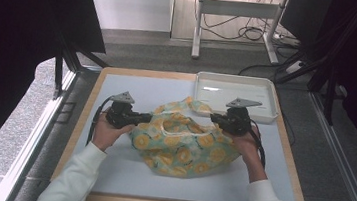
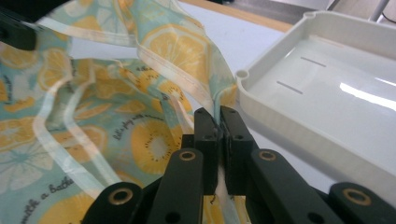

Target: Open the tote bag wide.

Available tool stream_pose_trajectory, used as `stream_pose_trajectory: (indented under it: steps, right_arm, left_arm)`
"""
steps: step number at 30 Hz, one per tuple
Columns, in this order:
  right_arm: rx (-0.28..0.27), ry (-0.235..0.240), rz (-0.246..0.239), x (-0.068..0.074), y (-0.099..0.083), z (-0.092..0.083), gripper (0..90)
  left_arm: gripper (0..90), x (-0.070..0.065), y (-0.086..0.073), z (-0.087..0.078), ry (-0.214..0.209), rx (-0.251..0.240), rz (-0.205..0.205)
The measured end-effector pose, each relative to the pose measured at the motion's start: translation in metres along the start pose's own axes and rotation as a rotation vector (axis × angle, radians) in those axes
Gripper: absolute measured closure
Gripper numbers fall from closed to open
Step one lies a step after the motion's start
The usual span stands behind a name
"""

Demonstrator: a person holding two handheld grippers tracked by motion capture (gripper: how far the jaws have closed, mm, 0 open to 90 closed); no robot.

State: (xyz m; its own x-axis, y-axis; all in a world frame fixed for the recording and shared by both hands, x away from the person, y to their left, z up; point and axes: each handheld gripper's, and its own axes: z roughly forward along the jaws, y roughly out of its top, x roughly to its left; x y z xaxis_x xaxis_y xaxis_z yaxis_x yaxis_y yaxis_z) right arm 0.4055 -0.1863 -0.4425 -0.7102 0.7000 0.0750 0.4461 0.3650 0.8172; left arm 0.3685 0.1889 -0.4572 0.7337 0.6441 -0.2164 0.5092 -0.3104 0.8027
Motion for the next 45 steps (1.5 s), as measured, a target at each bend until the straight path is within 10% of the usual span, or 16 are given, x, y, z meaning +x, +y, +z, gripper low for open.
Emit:
stream_pose_trajectory:
  steps: [45]
  right_arm:
    - [-0.057,0.044,-0.058,0.033,-0.023,-0.042,85.6]
  left_arm:
    - [89.1,-0.026,-0.014,-0.015,-0.093,-0.008,0.039]
